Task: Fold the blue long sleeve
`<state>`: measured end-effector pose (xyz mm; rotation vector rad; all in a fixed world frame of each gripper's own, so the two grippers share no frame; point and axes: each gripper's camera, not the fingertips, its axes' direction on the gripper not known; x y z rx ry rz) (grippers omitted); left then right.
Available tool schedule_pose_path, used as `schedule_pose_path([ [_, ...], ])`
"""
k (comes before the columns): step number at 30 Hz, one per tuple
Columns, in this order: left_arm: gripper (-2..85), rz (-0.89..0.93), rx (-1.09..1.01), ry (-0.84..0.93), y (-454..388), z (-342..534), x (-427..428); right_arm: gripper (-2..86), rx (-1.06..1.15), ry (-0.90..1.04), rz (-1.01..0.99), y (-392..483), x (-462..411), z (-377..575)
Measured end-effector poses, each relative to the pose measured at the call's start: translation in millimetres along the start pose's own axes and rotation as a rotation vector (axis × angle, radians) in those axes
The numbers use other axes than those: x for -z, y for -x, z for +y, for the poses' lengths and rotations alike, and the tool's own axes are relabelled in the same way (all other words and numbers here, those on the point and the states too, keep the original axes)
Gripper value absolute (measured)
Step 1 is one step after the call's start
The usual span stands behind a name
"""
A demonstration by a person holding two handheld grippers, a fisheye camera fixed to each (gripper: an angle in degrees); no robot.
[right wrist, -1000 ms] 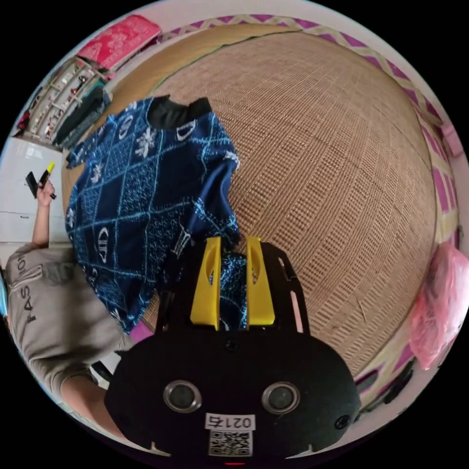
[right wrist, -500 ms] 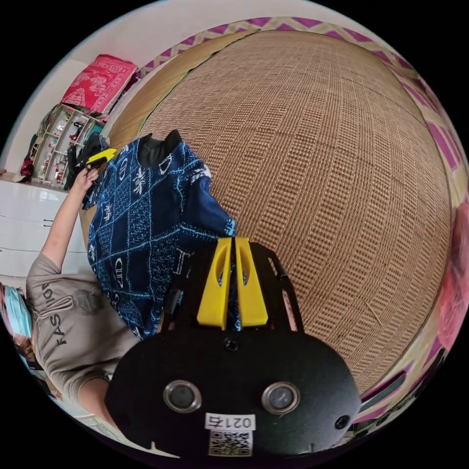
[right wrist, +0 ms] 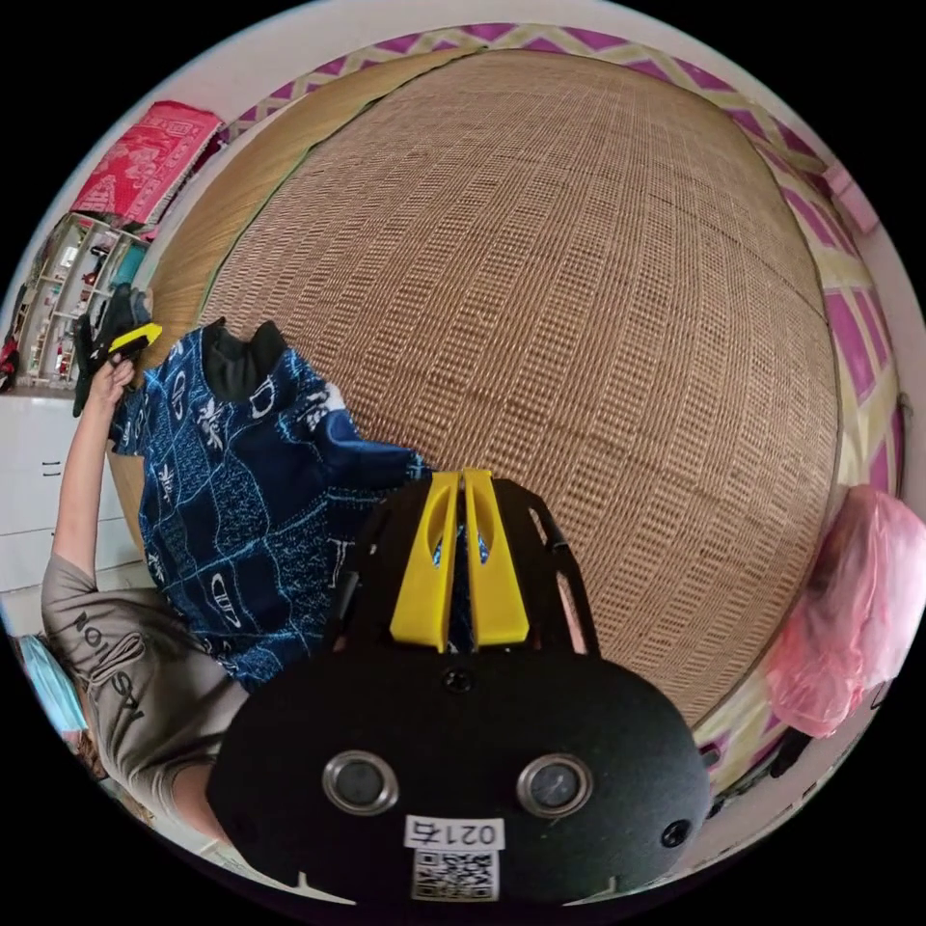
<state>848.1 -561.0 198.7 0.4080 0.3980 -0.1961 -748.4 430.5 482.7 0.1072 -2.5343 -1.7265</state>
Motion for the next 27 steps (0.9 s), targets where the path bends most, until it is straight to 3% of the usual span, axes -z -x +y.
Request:
schedule_pose_path([
  [1, 3.2, 0.093, -0.025, 0.038, -2.4, -4.3, -6.3, -1.0, -0.001, 0.007, -0.002, 1.1, 0.4, -5.4],
  [2, 8.2, 0.071, -0.015, 0.104, -4.2, -7.6, -18.2, -1.0, -0.002, 0.014, -0.007, 3.8, 0.0, -14.1],
  [4, 8.5, -0.025, -0.035, 0.202, -9.5, -8.5, -38.4, -1.0, -0.001, 0.031, 0.0, 8.8, -3.8, -22.5],
  [8, 0.3, -0.19, -0.089, 0.196, -20.3, -12.1, -42.5, -1.0, -0.001, 0.029, 0.016, 21.7, -15.7, -24.8],
  [14, -0.7, -0.294, -0.029, 0.178, 6.5, -31.6, -33.7, -1.0, -0.049, -0.005, 0.022, 26.0, -19.5, -23.7],
  [16, -0.4, -0.196, -0.016, 0.15, 18.8, -35.1, -28.1, -1.0, -0.062, -0.016, 0.033, 27.3, -19.6, -27.4],
  [19, 2.7, 0.202, -0.059, 0.074, 24.0, -36.4, -18.1, -1.0, -0.056, -0.03, 0.038, 33.0, -22.1, -32.5],
  [22, 9.3, 0.051, -0.02, 0.214, 25.2, -34.6, -37.2, -1.0, -0.049, -0.015, 0.029, 37.0, -34.4, -32.1],
  [24, 8.8, 0.02, -0.034, 0.186, 20.7, -31.9, -34.7, -1.0, -0.045, -0.023, 0.033, 42.0, -45.2, -26.8],
  [27, 0.8, 0.082, -0.071, 0.305, 13.2, -33.3, -52.5, -1.0, -0.052, -0.045, 0.039, 47.6, -59.1, -16.9],
])
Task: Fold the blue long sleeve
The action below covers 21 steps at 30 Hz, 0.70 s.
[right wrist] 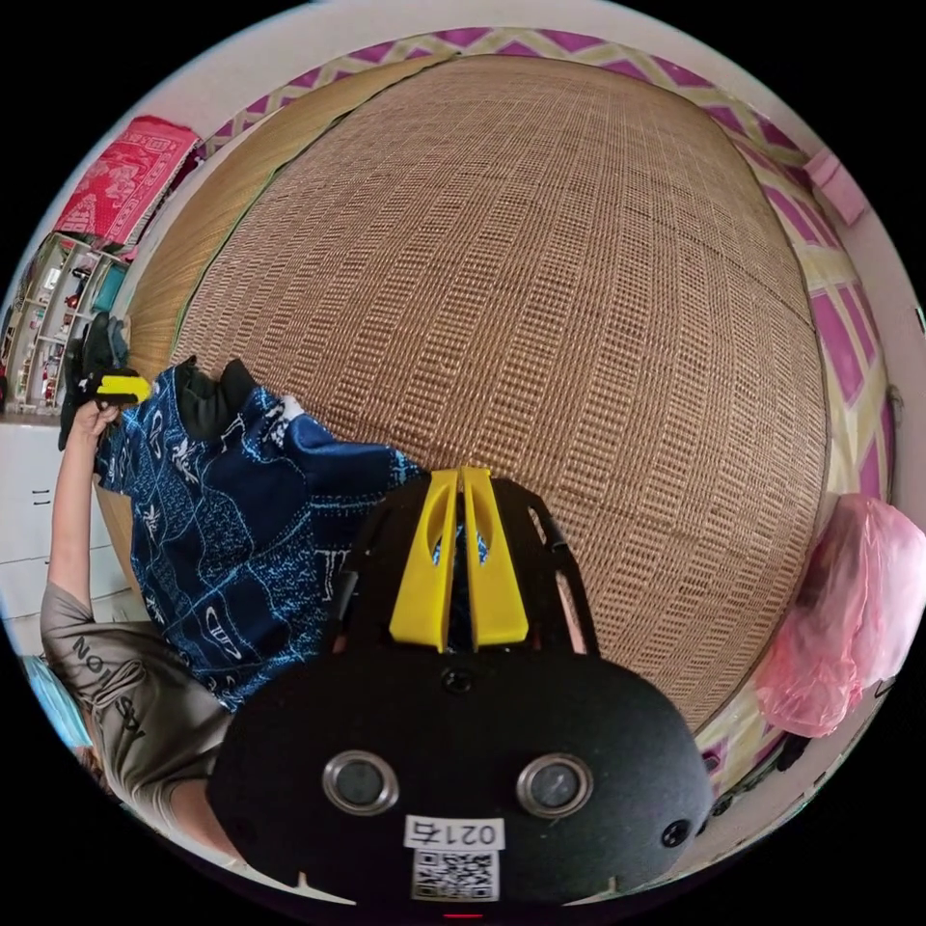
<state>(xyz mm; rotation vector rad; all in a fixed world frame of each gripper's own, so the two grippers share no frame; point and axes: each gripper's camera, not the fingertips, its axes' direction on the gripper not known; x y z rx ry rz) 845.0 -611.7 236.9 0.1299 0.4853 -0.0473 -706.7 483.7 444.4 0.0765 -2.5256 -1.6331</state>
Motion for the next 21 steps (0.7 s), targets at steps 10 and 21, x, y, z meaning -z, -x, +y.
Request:
schedule_pose_path([
  [10, -0.9, -0.022, 0.156, -0.069, 31.4, 2.9, 32.6, -0.9, -0.006, -0.009, 0.041, 15.9, -28.1, 30.5],
  [21, -0.9, -0.16, 0.217, -0.136, 41.8, 18.7, 53.1, 4.6, -0.139, -0.126, -0.042, -15.2, -77.1, 88.3],
])
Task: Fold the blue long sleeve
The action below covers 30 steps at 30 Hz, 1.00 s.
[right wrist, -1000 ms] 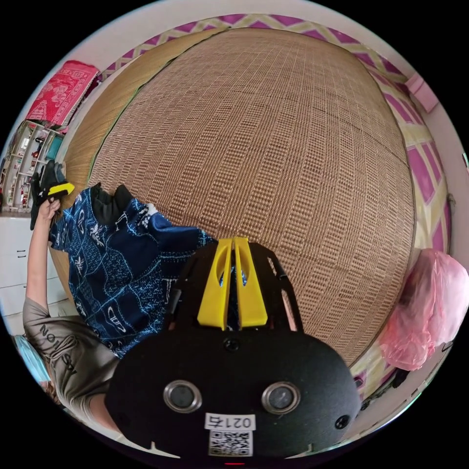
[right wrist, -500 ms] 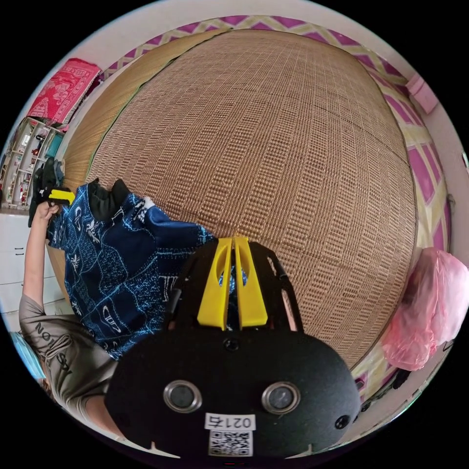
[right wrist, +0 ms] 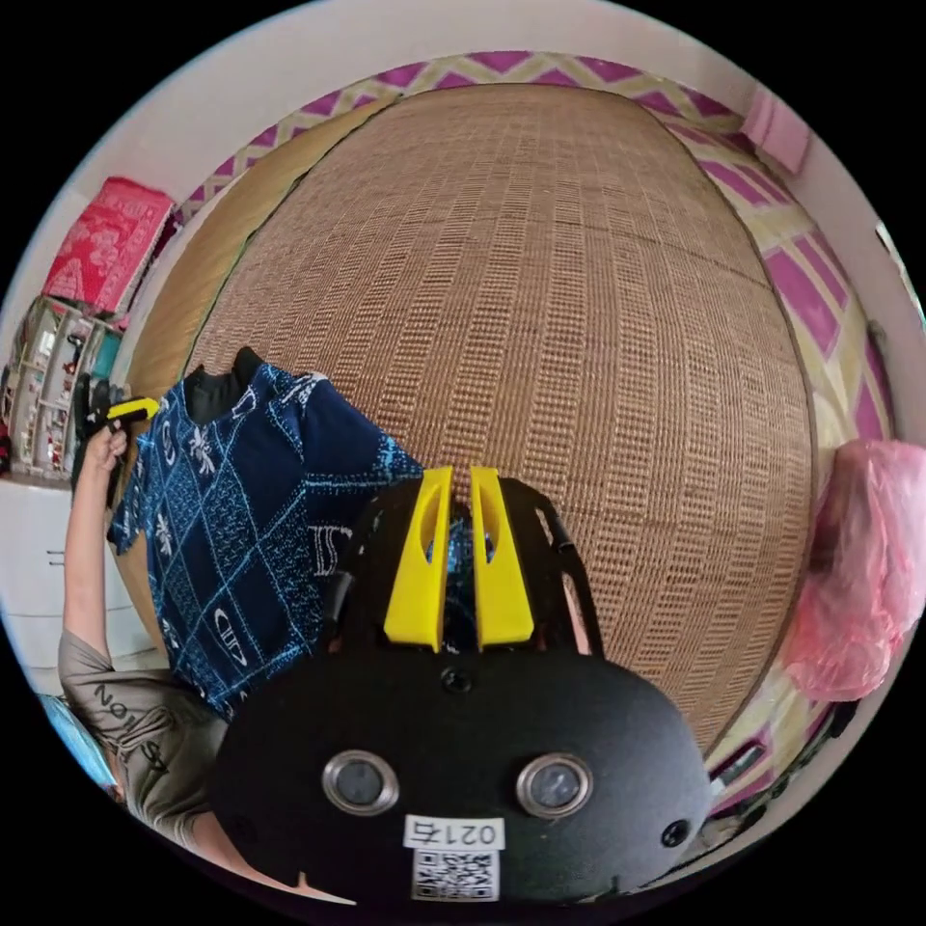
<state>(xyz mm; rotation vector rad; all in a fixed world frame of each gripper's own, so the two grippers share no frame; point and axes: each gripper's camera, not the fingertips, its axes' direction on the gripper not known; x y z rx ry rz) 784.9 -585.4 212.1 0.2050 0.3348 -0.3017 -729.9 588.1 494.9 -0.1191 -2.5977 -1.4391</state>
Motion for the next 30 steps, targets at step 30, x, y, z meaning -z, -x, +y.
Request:
schedule_pose_path([
  [30, -1.0, 0.236, 0.364, -0.685, -81.0, 578.9, 161.1, 10.7, -0.871, -0.755, -0.651, -159.8, -108.9, 718.7],
])
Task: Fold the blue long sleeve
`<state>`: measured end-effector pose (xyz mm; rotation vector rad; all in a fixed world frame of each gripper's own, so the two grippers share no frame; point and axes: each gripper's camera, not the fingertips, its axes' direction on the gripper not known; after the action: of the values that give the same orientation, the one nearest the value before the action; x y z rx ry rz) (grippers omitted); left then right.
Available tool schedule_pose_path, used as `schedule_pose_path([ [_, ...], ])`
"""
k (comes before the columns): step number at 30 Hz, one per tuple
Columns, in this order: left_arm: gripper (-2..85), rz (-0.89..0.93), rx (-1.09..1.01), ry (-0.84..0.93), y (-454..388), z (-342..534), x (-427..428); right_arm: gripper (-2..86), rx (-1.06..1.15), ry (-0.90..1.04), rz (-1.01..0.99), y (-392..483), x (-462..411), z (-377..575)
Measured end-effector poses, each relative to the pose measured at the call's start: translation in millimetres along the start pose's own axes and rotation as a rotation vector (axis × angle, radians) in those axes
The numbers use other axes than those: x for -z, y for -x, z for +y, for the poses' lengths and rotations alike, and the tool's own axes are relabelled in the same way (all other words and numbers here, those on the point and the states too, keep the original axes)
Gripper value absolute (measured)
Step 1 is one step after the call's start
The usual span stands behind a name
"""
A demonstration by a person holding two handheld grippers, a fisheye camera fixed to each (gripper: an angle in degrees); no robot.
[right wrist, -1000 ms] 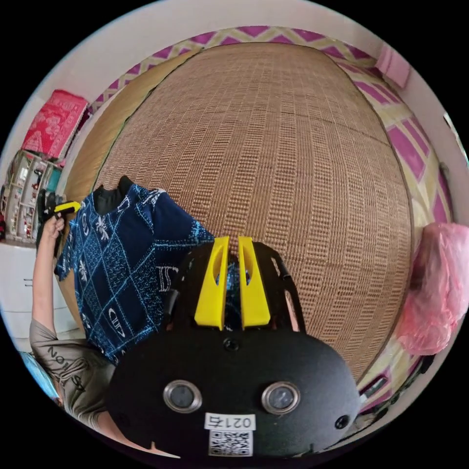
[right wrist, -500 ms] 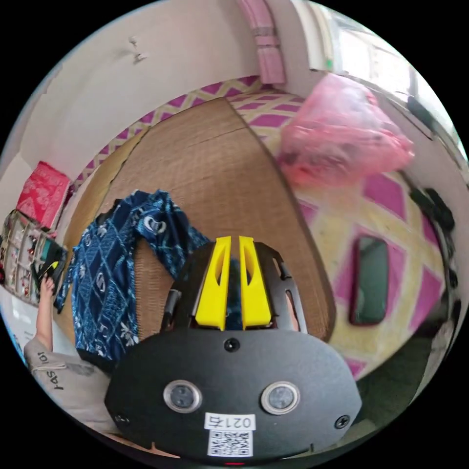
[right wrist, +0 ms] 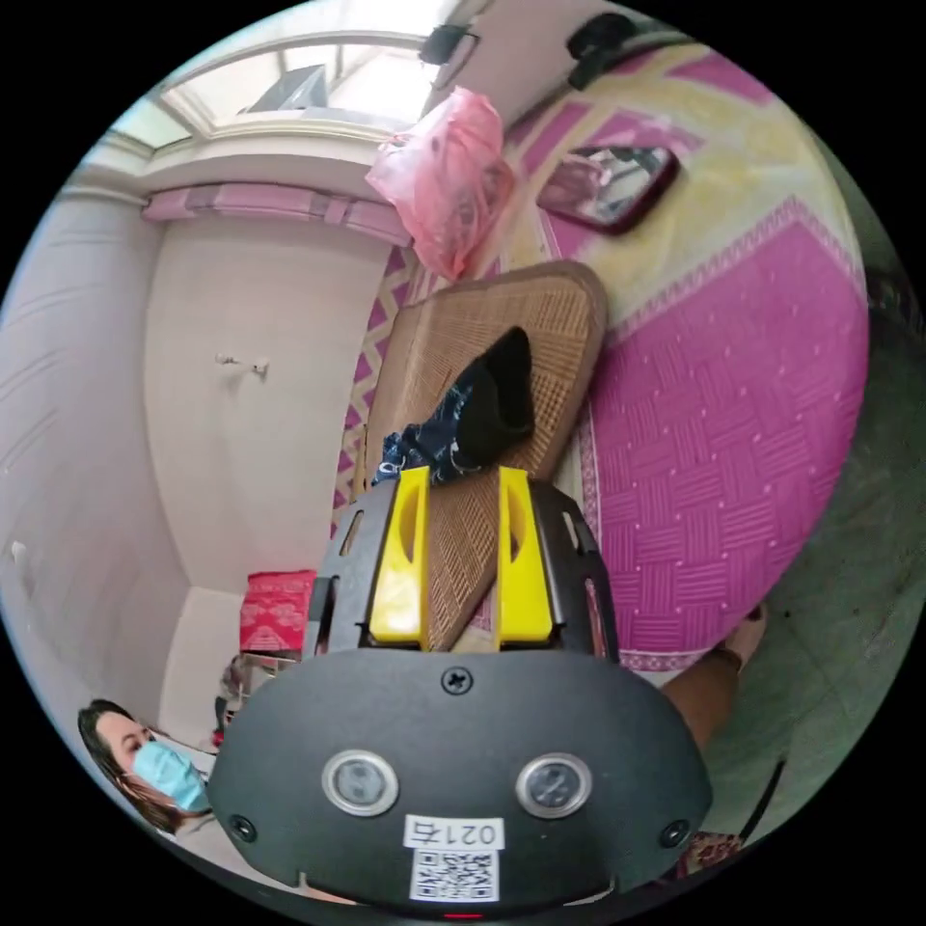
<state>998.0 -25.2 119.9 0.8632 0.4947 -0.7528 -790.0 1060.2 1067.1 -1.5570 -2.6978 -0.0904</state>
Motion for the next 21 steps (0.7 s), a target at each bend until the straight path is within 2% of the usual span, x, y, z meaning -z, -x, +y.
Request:
schedule_pose_path([
  [5, -1.0, 0.054, 0.07, -0.035, 1.4, 24.7, 12.8, 10.1, -0.064, -0.044, -0.074, -29.9, -15.6, -6.9],
  [12, -1.0, 0.041, 0.082, -0.058, -11.6, 24.6, 22.6, 5.8, -0.106, -0.101, -0.079, -38.5, -38.6, -41.5],
  [18, -1.0, 0.024, 0.064, -0.058, -35.5, 14.5, 21.4, 4.0, -0.089, -0.288, -0.022, -11.2, 0.4, -92.6],
  [21, -1.0, 0.008, 0.052, -0.05, -46.2, 9.3, 16.2, 4.2, -0.047, -0.294, 0.017, 5.5, 14.7, -122.0],
])
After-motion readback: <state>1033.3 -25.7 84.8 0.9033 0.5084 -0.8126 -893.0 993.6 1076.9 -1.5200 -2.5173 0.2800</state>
